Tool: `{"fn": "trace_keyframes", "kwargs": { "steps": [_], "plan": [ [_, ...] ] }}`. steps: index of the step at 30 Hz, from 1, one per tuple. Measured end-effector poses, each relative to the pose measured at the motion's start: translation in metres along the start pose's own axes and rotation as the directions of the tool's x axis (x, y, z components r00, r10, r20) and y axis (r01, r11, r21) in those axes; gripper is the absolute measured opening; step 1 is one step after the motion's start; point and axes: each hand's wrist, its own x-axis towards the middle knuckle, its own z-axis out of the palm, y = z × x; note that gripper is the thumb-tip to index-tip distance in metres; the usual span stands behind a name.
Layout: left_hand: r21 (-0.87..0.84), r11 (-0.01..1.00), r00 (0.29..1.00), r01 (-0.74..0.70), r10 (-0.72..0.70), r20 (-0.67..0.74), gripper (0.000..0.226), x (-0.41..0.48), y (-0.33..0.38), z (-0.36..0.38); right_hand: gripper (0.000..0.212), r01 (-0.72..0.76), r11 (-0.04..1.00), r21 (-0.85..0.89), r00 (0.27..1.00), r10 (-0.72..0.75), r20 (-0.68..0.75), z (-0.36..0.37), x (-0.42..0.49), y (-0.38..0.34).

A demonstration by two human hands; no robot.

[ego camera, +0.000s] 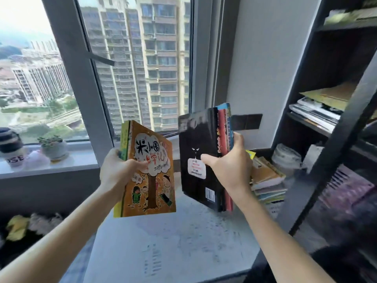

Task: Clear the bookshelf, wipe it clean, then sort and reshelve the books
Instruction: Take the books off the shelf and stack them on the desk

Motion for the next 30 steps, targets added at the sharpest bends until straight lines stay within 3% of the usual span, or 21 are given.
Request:
{"fn": "trace_keyframes", "kwargs": {
  "steps": [6, 15, 25, 30],
  "plan": [
    [0.010, 0.997, 0.994, 0.075, -0.075, 0.085, 0.044, 0.051, -0.022, 0.042, 0.057, -0.104, 0.995, -0.014, 0.975, 0.099, -0.197, 0.017, 0.059, 0.041],
    [0.013, 0.997, 0.961, 0.080, -0.081, 0.264, 0.043, 0.132, -0.024, 0.113, 0.065, -0.185, 0.963, -0.198, 0.912, 0.093, -0.400, 0.025, 0.128, 0.097],
    [0.092, 0.979, 0.895, 0.182, -0.203, 0.398, 0.050, 0.207, -0.050, 0.155, 0.067, -0.274, 0.866, -0.417, 0.879, 0.050, -0.474, 0.036, 0.194, 0.131],
    [-0.048, 0.978, 0.854, 0.202, -0.152, 0.497, 0.047, 0.227, -0.018, 0.168, 0.069, -0.389, 0.755, -0.528, 0.856, 0.084, -0.510, 0.020, 0.214, 0.150]
  ]
}}
